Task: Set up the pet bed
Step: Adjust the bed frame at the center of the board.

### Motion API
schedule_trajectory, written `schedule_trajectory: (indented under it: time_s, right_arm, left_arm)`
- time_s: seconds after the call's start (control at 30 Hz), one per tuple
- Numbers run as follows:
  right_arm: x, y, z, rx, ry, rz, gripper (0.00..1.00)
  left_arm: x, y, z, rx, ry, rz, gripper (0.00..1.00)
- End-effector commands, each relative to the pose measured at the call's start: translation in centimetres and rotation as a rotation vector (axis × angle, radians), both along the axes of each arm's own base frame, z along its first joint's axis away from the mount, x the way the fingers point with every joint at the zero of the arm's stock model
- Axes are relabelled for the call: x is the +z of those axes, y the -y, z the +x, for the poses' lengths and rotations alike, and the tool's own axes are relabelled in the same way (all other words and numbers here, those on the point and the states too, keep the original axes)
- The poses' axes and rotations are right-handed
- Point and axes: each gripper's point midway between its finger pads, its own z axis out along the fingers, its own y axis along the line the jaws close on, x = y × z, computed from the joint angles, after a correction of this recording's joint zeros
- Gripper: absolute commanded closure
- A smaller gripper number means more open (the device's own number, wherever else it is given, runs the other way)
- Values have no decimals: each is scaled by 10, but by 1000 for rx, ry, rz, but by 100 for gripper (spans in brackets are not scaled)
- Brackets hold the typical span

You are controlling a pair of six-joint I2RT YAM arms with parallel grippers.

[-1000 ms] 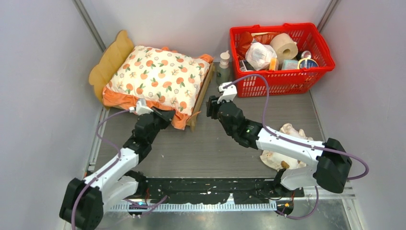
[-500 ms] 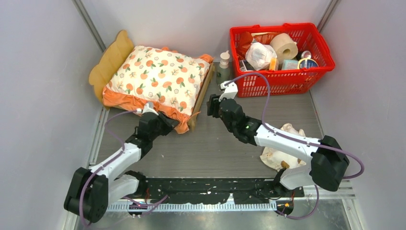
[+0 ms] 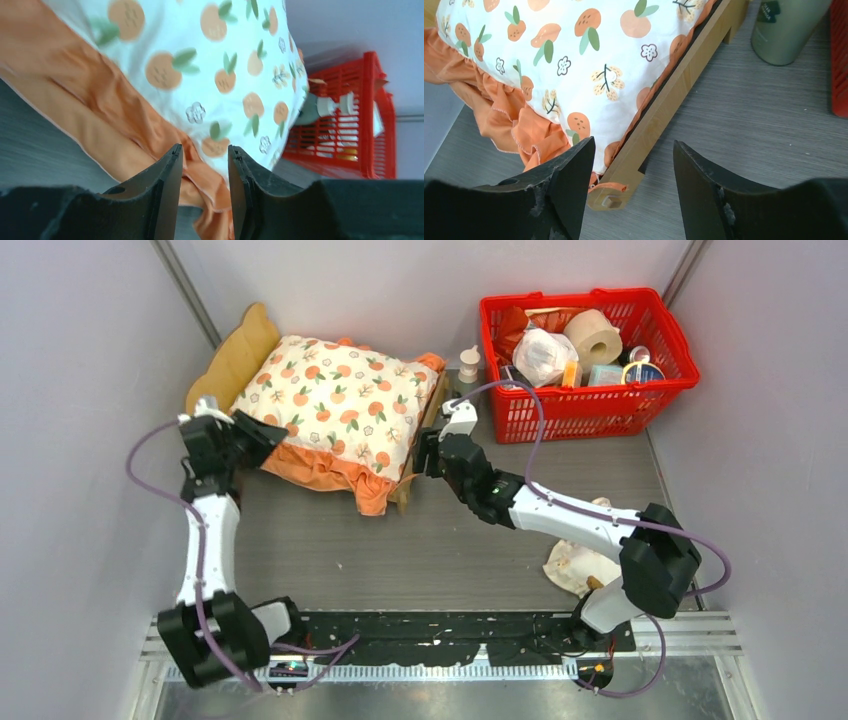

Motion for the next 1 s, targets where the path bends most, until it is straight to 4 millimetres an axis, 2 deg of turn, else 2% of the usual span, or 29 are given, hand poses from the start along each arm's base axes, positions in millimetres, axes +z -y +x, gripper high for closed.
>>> schedule_trajectory:
  time_s: [0.0, 0.17, 0.3, 0.37, 0.47, 0.7, 0.83, 0.97]
  right_arm:
    - [23, -17, -1, 51, 30, 97, 35]
    - [24, -22, -9, 118, 50, 112, 35]
    - [30, -24, -16, 157, 71, 138, 35]
    - [33, -23, -19, 175, 84, 146, 35]
    - [38, -24, -23, 209, 111, 133, 35]
    - [32, -30, -25, 243, 121, 143, 35]
    - [32, -35, -26, 267, 130, 149, 34]
    - [32, -38, -26, 281, 142, 146, 34]
  left_arm:
    - [33, -23, 13, -140, -16, 177, 58]
    - [84, -60, 21, -24, 125, 466, 50]
    - [111, -95, 26, 56, 176, 744, 28]
    - [114, -113, 32, 78, 117, 830, 2]
    - [121, -134, 42, 69, 10, 923, 1]
    - [127, -176, 83, 120, 4, 1002, 8]
    - [117, -189, 109, 74, 5, 976, 10]
    - [94, -200, 130, 25, -38, 995, 12]
